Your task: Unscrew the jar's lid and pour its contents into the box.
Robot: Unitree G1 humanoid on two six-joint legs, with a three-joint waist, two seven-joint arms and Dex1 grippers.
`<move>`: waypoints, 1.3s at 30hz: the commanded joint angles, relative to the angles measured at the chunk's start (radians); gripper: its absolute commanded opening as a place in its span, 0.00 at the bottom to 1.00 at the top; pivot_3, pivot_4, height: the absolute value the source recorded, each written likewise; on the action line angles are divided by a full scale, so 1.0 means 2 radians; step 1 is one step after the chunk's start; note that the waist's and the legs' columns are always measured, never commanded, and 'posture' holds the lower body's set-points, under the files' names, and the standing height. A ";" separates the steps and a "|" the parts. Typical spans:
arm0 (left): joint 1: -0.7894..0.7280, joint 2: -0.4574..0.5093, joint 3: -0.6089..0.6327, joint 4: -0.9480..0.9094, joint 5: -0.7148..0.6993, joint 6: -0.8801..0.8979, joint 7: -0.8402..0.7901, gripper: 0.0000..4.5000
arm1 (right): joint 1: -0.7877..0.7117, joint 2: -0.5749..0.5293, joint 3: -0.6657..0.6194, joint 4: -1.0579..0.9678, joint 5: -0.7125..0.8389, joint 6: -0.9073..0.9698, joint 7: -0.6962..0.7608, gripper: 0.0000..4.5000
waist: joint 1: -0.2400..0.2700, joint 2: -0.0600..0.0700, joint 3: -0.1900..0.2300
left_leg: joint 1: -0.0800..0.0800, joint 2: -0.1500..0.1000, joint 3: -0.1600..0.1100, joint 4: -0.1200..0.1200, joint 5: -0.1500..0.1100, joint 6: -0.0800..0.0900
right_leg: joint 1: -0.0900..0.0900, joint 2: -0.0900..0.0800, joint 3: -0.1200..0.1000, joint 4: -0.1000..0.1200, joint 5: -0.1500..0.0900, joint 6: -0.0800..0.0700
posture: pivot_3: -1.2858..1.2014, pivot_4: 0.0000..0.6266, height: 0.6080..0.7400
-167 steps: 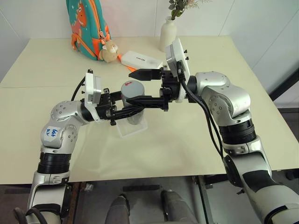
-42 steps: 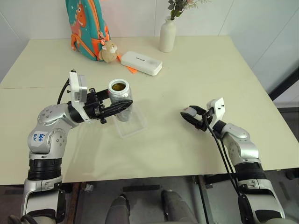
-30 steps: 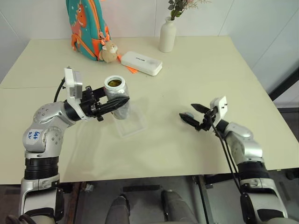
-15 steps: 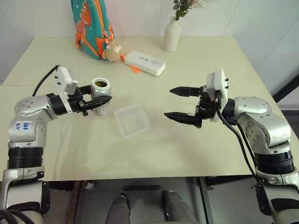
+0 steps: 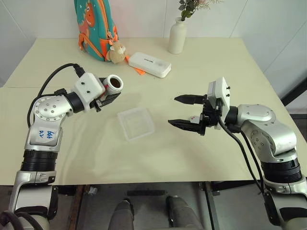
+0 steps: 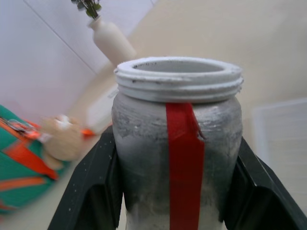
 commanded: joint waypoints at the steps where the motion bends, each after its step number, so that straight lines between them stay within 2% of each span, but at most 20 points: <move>1: -0.026 0.032 -0.028 0.031 0.138 -0.133 0.110 0.49 | 0.001 0.005 -0.013 -0.008 0.001 -0.011 -0.009 0.99 | 0.000 0.000 0.000 | 0.000 0.000 0.000 0.000 0.000 0.000 | 0.000 0.000 0.000 0.000 0.000 0.000 | 0.52 0.24 1.00; 2: -0.031 0.038 -0.035 0.043 0.162 -0.156 0.135 0.49 | 0.001 0.006 -0.012 -0.008 0.001 -0.011 -0.010 0.99 | 0.001 0.000 0.000 | 0.000 0.000 0.000 0.000 0.000 0.000 | 0.000 0.000 0.000 0.000 0.000 0.000 | 0.52 0.24 1.00; 4: -0.051 0.059 -0.062 0.060 0.259 -0.203 0.219 0.49 | 0.003 0.009 -0.012 -0.009 0.001 -0.011 -0.014 0.99 | 0.001 0.000 0.000 | 0.000 0.000 0.000 0.000 0.000 0.000 | 0.000 0.000 0.000 0.000 0.000 0.000 | 0.52 0.24 1.00; 6: -0.074 0.085 -0.099 0.060 0.384 -0.225 0.337 0.49 | 0.005 0.014 -0.012 -0.010 0.002 -0.011 -0.018 0.99 | 0.002 0.000 0.000 | 0.000 0.000 0.001 0.000 0.000 0.000 | 0.000 0.000 0.001 0.000 0.000 0.001 | 0.52 0.24 1.00; 8: -0.101 0.100 -0.132 0.064 0.462 -0.241 0.417 0.49 | 0.007 0.019 -0.011 -0.011 0.003 -0.011 -0.022 0.99 | 0.003 0.000 0.000 | 0.000 0.000 0.001 0.000 0.000 0.000 | 0.000 0.000 0.001 0.000 0.001 0.001 | 0.52 0.24 1.00; 10: -0.124 0.112 -0.157 0.071 0.513 -0.250 0.473 0.49 | 0.009 0.023 -0.010 -0.012 0.002 -0.011 -0.026 0.99 | 0.004 0.000 0.000 | 0.000 0.000 0.002 0.000 0.000 0.000 | 0.000 0.000 0.002 -0.001 0.001 0.002 | 0.52 0.24 1.00; 16: -0.176 0.135 -0.222 0.108 0.616 -0.255 0.578 0.49 | 0.013 0.030 -0.012 -0.013 0.001 -0.016 -0.035 0.99 | 0.003 0.000 0.000 | 0.000 0.000 0.003 0.000 0.000 0.000 | -0.001 0.000 0.003 0.000 0.001 0.002 | 0.52 0.24 1.00; 23: -0.203 0.135 -0.257 0.121 0.656 -0.249 0.629 0.49 | 0.020 0.036 -0.013 -0.015 0.003 -0.022 -0.045 0.99 | 0.008 0.000 0.000 | 0.000 0.000 0.004 0.000 0.000 0.000 | -0.001 0.000 0.004 0.000 0.001 0.002 | 0.52 0.24 1.00; 31: -0.210 0.137 -0.266 0.134 0.654 -0.242 0.611 0.49 | 0.026 0.040 -0.012 -0.014 0.002 -0.028 -0.048 0.99 | 0.013 0.000 0.000 | 0.000 0.000 0.006 0.001 0.000 0.000 | -0.002 0.000 0.006 0.000 0.002 0.003 | 0.52 0.24 1.00; 34: -0.213 0.132 -0.253 0.151 0.612 -0.261 0.575 0.49 | 0.026 0.043 -0.010 -0.011 0.001 -0.032 -0.050 0.99 | 0.013 0.000 0.000 | 0.000 0.000 0.007 0.001 0.000 0.000 | -0.002 0.000 0.006 0.000 0.002 0.003 | 0.52 0.24 1.00; 38: -0.198 0.122 -0.215 0.193 0.467 -0.308 0.486 0.49 | 0.027 0.044 -0.010 -0.011 0.003 -0.032 -0.050 0.99 | 0.013 0.000 0.000 | 0.001 0.000 0.007 0.001 0.000 0.000 | -0.002 0.000 0.007 0.001 0.002 0.003 | 0.52 0.24 1.00; 39: -0.186 0.120 -0.198 0.200 0.413 -0.308 0.454 0.49 | 0.028 0.043 -0.010 -0.012 0.003 -0.032 -0.049 0.99 | 0.013 0.000 0.000 | 0.000 0.000 0.007 0.001 0.000 0.000 | -0.002 0.000 0.007 0.001 0.002 0.003 | 0.52 0.24 1.00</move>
